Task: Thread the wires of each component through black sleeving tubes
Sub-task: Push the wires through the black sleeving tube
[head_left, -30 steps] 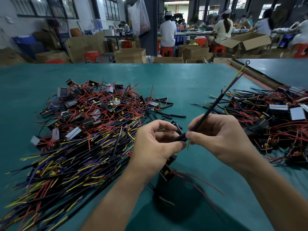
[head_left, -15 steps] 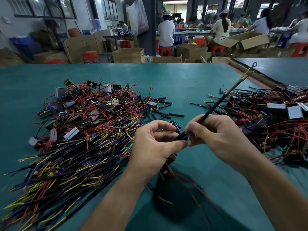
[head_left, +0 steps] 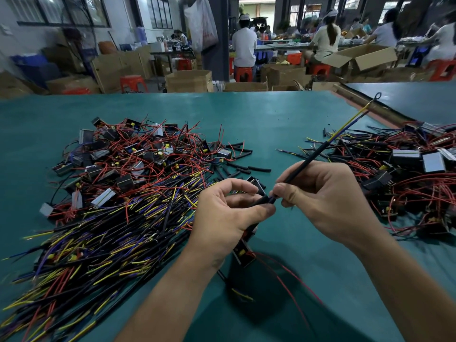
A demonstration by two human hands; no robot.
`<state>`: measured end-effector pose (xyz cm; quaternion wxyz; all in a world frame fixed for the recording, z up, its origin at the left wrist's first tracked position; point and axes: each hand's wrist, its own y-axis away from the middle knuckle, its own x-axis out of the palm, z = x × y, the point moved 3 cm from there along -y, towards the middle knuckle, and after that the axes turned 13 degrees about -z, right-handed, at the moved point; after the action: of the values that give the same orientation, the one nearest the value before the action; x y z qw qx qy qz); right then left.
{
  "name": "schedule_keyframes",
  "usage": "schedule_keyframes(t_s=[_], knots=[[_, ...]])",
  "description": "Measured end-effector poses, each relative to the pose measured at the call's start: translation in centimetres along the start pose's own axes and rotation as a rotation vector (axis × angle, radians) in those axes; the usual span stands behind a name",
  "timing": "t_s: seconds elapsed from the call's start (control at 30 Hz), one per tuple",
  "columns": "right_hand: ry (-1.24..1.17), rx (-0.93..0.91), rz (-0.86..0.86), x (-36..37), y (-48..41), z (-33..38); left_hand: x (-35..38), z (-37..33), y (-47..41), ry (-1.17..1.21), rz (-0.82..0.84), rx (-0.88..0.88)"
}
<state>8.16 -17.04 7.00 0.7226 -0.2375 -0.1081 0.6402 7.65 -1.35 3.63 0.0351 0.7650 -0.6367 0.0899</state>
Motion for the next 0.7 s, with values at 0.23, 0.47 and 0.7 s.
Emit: schedule_keyframes(t_s=[0.23,0.47,0.7], knots=[[-0.004,0.011,0.004,0.3,-0.1,-0.5,-0.1,0.3,-0.3,-0.027,0.006,0.025],[0.020,0.076,-0.033,0.6,0.0,-1.1,0.4,0.3,-0.1,-0.236,0.101,0.223],[-0.239,0.257,0.273,0.0,0.2,-1.3,0.6,0.1,0.2,-0.062,0.238,0.027]])
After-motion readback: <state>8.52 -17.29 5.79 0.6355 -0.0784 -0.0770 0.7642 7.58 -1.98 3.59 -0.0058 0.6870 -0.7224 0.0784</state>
